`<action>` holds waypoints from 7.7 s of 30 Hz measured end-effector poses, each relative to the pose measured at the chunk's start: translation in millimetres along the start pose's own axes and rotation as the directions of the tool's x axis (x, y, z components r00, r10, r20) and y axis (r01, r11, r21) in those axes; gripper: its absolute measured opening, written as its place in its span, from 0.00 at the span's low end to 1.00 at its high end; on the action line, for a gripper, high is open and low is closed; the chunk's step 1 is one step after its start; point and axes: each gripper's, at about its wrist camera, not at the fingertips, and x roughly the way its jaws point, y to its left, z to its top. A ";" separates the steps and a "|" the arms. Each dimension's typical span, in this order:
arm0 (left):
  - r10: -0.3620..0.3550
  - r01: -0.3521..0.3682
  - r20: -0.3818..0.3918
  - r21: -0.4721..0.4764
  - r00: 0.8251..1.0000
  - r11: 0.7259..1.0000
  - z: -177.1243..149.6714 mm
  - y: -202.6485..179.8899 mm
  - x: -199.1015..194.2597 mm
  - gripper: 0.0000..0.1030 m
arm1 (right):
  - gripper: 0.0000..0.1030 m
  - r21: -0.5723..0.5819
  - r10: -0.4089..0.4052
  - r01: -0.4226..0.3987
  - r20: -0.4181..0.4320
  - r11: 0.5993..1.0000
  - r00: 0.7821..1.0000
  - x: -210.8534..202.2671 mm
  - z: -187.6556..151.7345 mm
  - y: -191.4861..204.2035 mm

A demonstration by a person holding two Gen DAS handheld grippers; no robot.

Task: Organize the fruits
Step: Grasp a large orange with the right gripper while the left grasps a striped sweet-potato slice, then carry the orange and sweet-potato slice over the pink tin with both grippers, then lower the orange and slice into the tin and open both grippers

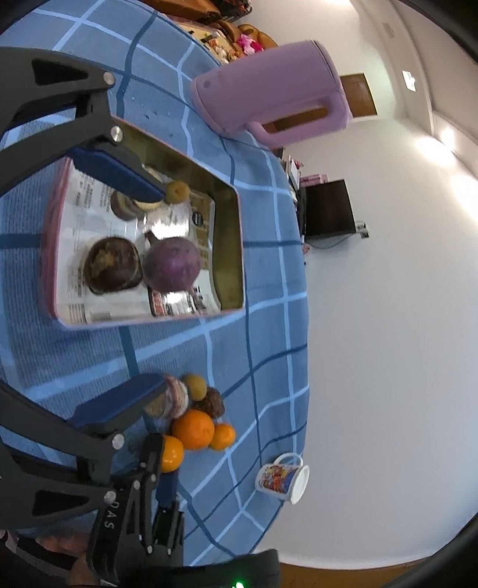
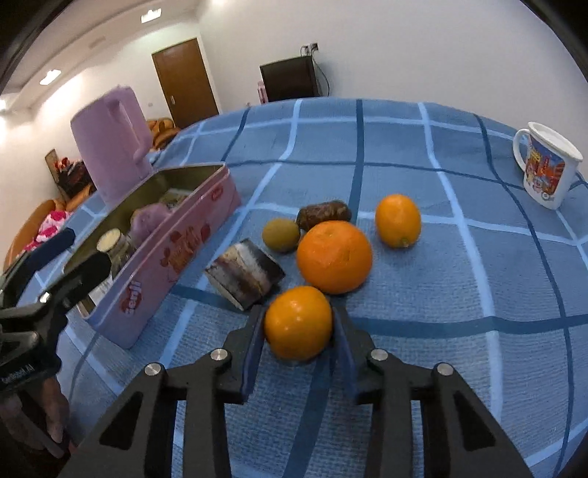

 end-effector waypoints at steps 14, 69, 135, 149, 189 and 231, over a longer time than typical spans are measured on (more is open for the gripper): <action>-0.110 0.122 -0.106 0.115 0.988 0.986 22.1 -74.6 35.8 0.59 | 0.37 0.029 -0.258 0.257 0.183 0.966 0.949 -39.1 6.4 -34.0; -0.113 0.112 0.047 0.029 0.992 0.993 18.6 -62.4 27.8 0.44 | 0.37 -0.019 -0.104 0.115 0.302 0.993 0.948 -59.7 -2.4 -28.7; -0.051 0.051 0.279 0.009 0.959 0.999 9.2 -56.1 -16.9 0.44 | 0.37 -0.114 -0.056 0.126 0.484 0.985 0.873 -91.9 -19.8 -9.7; -0.022 0.022 0.280 0.002 0.960 1.000 9.3 -53.8 -17.4 0.44 | 0.37 -0.146 -0.049 0.138 0.490 0.980 0.870 -91.6 -17.0 -3.0; 0.068 -0.053 0.216 -0.074 0.974 0.996 7.9 2.6 -15.7 0.44 | 0.37 -0.260 0.040 0.084 0.437 0.962 0.899 -63.5 -6.5 52.2; 0.169 -0.159 0.056 -0.146 0.984 0.976 0.6 87.2 -2.2 0.44 | 0.37 -0.371 0.167 -0.039 0.318 0.928 0.933 -15.6 24.0 135.7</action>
